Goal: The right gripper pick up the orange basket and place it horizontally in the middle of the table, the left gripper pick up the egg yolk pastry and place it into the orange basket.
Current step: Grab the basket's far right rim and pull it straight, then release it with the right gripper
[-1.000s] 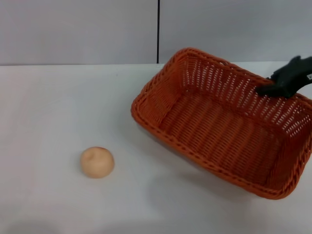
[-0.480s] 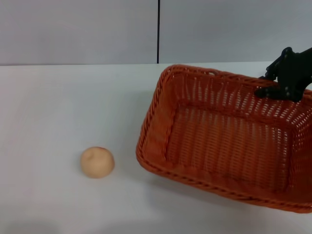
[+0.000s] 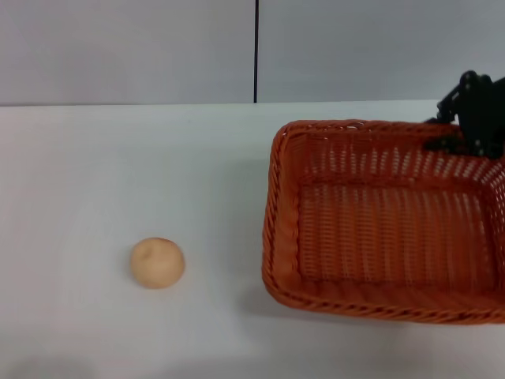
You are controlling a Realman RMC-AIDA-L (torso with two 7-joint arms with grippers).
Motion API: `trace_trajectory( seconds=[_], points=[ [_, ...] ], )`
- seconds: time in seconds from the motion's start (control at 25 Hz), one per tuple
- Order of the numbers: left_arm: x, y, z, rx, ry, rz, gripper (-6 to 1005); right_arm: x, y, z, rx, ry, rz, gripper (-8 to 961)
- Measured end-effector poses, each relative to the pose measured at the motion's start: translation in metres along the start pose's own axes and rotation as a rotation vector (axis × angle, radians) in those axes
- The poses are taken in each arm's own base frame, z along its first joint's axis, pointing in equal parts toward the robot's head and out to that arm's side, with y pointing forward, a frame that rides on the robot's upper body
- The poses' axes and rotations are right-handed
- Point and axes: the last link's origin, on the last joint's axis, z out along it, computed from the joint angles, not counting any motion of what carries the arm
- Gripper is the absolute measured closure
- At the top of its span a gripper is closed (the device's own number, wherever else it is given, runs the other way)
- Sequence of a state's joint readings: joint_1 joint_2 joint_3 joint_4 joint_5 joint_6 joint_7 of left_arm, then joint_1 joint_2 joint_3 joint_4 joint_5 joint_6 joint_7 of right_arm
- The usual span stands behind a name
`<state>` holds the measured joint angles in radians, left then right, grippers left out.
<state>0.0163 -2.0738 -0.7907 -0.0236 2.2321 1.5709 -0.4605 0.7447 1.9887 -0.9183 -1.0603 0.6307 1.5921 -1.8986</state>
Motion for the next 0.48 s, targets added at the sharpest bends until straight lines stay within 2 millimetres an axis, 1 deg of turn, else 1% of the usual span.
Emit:
trace_trajectory(
  seconds=[0.08,0.2,0.48],
  points=[
    [0.0,0.002,-0.002,0.002,0.003,-0.012,156,-0.003,-0.002,0.0,0.027,-0.035,-0.027,759],
    [0.0,0.004,-0.005,-0.003,0.009,-0.022,156,-0.009,-0.008,0.003,0.072,-0.093,-0.023,759],
    [-0.002,0.007,-0.005,-0.019,0.0,-0.027,156,-0.013,-0.012,0.018,0.111,-0.209,0.045,759]
  ],
)
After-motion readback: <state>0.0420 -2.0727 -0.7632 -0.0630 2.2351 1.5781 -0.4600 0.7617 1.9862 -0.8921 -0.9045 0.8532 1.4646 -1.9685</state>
